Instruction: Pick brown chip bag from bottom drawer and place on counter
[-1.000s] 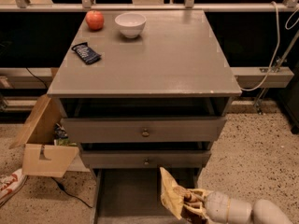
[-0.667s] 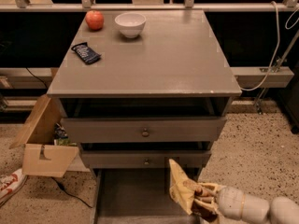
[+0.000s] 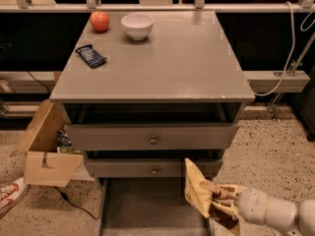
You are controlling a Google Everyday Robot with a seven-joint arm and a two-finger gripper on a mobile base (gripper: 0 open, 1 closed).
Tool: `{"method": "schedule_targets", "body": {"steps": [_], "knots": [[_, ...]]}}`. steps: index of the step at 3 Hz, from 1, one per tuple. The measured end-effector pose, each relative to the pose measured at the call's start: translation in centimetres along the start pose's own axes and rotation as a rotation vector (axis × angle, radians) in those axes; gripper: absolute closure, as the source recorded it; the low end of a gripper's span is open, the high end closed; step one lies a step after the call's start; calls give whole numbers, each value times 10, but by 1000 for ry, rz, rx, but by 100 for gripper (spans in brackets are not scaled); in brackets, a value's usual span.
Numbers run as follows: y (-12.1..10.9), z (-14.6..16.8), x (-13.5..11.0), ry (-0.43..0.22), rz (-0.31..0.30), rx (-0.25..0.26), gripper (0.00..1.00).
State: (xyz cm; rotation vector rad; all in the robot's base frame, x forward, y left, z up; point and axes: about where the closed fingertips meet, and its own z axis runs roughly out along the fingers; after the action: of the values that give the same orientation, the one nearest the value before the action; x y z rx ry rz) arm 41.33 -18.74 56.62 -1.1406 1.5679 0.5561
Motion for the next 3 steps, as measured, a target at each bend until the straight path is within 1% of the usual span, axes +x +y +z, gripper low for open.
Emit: {"method": "schedule_targets", "body": {"steps": [1, 2, 3], "knots": [[-10, -9, -13, 23, 12, 9, 100], [-36, -43, -52, 19, 1, 55, 100], [-73, -101, -113, 15, -28, 137, 100]]}}
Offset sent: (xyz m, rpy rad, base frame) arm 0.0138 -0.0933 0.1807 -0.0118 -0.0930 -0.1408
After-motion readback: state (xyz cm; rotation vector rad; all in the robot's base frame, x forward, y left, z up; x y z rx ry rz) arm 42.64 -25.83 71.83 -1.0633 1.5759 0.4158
